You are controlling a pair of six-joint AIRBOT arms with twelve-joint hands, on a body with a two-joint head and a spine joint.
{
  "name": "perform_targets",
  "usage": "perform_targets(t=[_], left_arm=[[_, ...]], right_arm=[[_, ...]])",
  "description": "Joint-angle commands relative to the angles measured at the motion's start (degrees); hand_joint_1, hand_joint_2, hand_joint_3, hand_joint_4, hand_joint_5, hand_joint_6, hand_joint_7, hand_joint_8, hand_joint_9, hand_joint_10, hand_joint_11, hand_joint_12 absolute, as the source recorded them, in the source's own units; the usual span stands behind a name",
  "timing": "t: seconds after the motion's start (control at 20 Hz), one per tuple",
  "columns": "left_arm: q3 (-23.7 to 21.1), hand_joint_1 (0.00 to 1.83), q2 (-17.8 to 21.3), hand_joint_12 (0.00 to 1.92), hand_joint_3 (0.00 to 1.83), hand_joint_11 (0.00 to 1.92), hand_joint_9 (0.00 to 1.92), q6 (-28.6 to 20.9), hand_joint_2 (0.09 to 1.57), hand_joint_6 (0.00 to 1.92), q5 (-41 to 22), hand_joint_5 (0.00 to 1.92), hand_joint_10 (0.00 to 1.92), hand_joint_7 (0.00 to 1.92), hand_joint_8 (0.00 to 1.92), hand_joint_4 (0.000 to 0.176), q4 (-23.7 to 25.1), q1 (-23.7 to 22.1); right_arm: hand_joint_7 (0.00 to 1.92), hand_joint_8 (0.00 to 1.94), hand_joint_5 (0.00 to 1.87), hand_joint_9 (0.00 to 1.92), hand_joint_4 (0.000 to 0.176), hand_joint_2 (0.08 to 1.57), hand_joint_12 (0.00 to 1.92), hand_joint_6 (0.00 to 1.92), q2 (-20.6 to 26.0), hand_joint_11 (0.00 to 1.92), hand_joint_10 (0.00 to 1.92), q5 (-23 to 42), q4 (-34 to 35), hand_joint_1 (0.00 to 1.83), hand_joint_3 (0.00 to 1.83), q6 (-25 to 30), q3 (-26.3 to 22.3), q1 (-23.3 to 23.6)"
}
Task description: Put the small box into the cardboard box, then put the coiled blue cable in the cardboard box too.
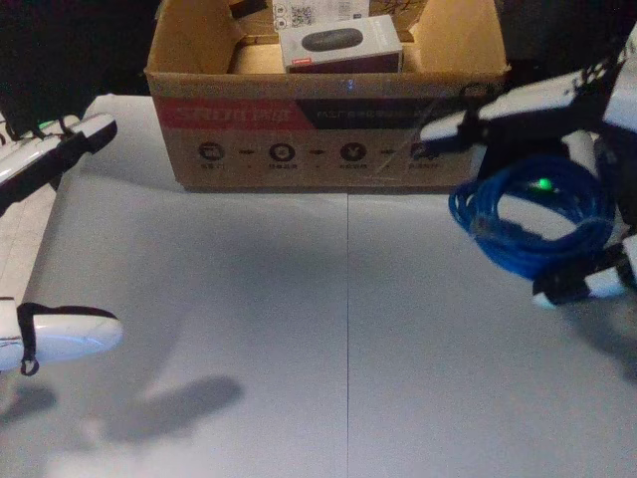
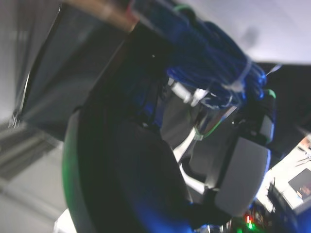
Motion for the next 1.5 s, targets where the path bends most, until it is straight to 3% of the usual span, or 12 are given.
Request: perform_targets(t=[0.0,0.15,0.4,0.45,0.55,0.9,1.0,1.05,1.15,1.25,1.35,1.45], left_arm=[[0.2,0.62,-0.1,0.04,0.0,0.07,0.0,-0.2,0.84,0.0,-7.3,0.0,0.0,0.0,0.0,0.176,-0.3,-0.2],[0.2,0.55,-0.1,0.0,0.0,0.0,0.0,-0.2,0.85,0.0,-7.5,0.0,0.0,0.0,0.0,0.176,-0.4,-0.2],[0.5,0.54,-0.4,0.0,0.0,0.0,0.0,-0.2,0.86,0.0,-7.5,0.0,0.0,0.0,0.0,0.176,-0.5,-0.2],[0.5,0.54,-0.4,0.0,0.0,0.0,0.0,-0.2,0.86,0.0,-7.4,0.0,0.0,0.0,0.0,0.176,-0.5,-0.2],[0.6,0.55,-0.5,0.0,0.0,0.0,0.0,-0.2,0.86,0.0,-7.4,0.0,0.0,0.0,0.0,0.176,-0.5,-0.2],[1.3,0.6,-1.3,0.0,0.0,0.0,0.0,-0.8,0.86,0.0,-6.8,0.0,0.0,0.0,0.0,0.176,-0.6,-0.3],[1.6,0.62,-1.5,0.0,0.0,0.0,0.0,-1.0,0.86,0.0,-6.7,0.0,0.0,0.0,0.0,0.176,-0.6,-0.3],[1.8,0.61,-1.6,0.0,0.0,0.0,0.0,-1.2,0.86,0.0,-6.6,0.0,0.0,0.0,0.0,0.176,-0.6,-0.3],[2.2,0.63,-1.7,0.0,0.0,0.0,0.0,-1.3,0.86,0.0,-6.3,0.0,0.0,0.0,0.0,0.176,-0.6,-0.6],[2.4,0.64,-1.8,0.0,0.0,0.0,0.0,-1.4,0.86,0.0,-6.1,0.0,0.0,0.0,0.0,0.176,-0.4,-1.0],[2.6,0.62,-1.9,0.0,0.0,0.0,0.0,-1.4,0.86,0.0,-6.0,0.0,0.0,0.0,0.0,0.176,-0.2,-1.3],[2.7,0.63,-2.0,0.0,0.0,0.0,0.0,-1.5,0.87,0.0,-6.0,0.0,0.0,0.0,0.0,0.176,-0.2,-1.4]], right_arm=[[0.69,1.89,0.32,1.09,0.0,1.37,1.91,1.89,0.5,1.17,1.88,9.5,3.7,1.17,0.0,0.1,-0.1,1.4],[0.69,1.94,0.29,1.11,0.005,1.23,1.92,1.92,0.8,1.18,1.92,11.2,4.4,1.36,0.0,0.1,0.2,4.8],[0.69,1.94,0.29,1.11,0.006,1.22,1.92,1.92,-1.4,1.18,1.92,11.2,7.3,1.36,0.0,0.1,3.1,7.7],[0.86,1.3,0.63,0.85,0.0,1.07,1.72,1.45,-1.7,0.82,1.43,11.2,7.6,1.36,0.27,0.1,3.9,9.0],[0.88,1.19,0.64,0.85,0.0,1.18,1.61,1.43,-2.3,0.79,1.35,11.1,7.6,1.35,0.03,0.1,5.0,11.6],[0.86,1.12,0.62,0.83,0.0,1.2,1.6,1.63,-9.7,0.79,1.33,5.9,9.6,1.35,0.01,0.1,13.6,20.2],[0.96,1.05,0.71,0.95,0.0,1.15,1.44,1.37,-14.4,0.73,1.15,2.1,11.5,1.37,0.0,0.1,18.5,22.2],[0.96,1.19,0.7,0.95,0.0,1.15,1.28,1.43,-16.1,0.53,0.98,1.2,12.4,1.37,0.0,0.1,20.2,22.4],[0.93,1.23,0.65,1.04,0.0,1.09,1.24,1.45,-21.0,0.7,0.87,-1.2,15.4,1.48,0.0,0.1,25.1,22.5],[0.95,1.29,0.62,1.02,0.0,1.07,1.31,1.49,-25.4,0.7,1.01,-4.5,17.6,1.62,0.0,0.1,29.7,22.5],[0.91,1.14,0.67,0.98,0.0,1.14,1.43,1.47,-28.8,0.7,1.06,-7.3,18.5,1.5,0.0,0.1,33.0,22.5],[0.71,1.42,0.73,0.78,0.0,1.22,1.74,1.32,-30.4,0.7,1.48,-9.0,18.5,1.33,0.01,0.1,34.5,22.4]])
